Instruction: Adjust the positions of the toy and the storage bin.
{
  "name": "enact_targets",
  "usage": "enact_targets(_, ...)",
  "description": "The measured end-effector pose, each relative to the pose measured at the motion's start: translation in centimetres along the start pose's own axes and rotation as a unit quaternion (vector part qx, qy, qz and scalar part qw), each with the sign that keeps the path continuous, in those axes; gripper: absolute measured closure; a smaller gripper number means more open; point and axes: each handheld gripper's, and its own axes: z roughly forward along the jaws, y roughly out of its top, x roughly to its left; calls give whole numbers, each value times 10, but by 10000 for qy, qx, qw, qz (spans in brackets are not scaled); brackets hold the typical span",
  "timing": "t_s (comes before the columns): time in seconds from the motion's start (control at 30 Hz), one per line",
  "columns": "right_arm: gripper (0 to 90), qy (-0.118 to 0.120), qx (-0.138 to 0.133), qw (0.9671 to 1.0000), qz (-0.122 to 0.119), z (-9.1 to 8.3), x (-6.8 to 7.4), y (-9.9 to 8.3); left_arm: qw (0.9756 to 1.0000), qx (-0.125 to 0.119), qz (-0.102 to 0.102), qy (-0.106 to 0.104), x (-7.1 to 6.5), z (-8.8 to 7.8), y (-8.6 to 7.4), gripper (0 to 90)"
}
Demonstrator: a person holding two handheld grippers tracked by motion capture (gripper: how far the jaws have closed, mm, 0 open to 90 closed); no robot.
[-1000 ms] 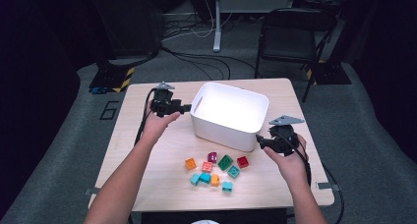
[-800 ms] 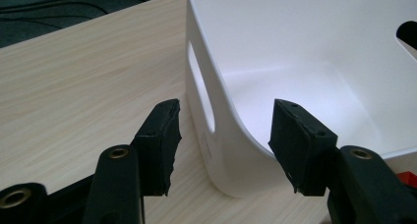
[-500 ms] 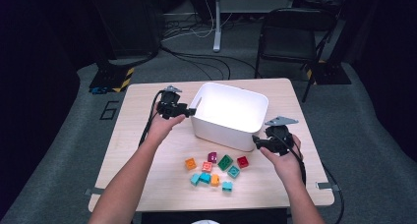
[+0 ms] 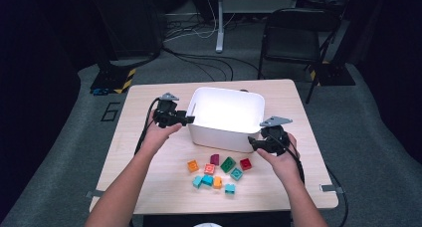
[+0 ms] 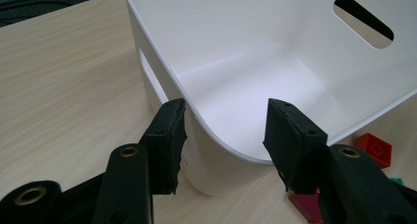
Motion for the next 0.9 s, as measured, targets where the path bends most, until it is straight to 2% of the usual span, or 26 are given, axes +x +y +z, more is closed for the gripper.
enact_targets(0.13, 371, 76, 27, 10000, -40, 5, 2, 3, 9999, -119, -73, 12, 1, -7, -8, 494)
enact_targets(0.3, 356, 106, -3, 9996, -261, 9, 6, 9, 9994, -252, -242, 2, 1, -17, -21, 492)
enact_targets(0.37, 356, 130, -56, 9995, -293, 9, 7, 10, 9994, -229, -250, 39, 0, -21, -23, 491)
enact_targets(0.5, 356, 132, -159, 9993, -317, 10, 9, 13, 9995, -212, -119, 177, -5, -28, -26, 497)
enact_targets(0.8, 357, 136, -91, 9993, -330, 16, 12, 12, 9989, -339, -284, 151, -7, -33, -34, 501)
enact_targets(0.83, 357, 144, -79, 9991, -401, 16, 11, 11, 9989, -340, -302, 147, -6, -33, -34, 500)
enact_targets(0.9, 357, 152, -83, 9991, -388, 17, 11, 11, 9990, -328, -260, 151, -6, -33, -34, 498)
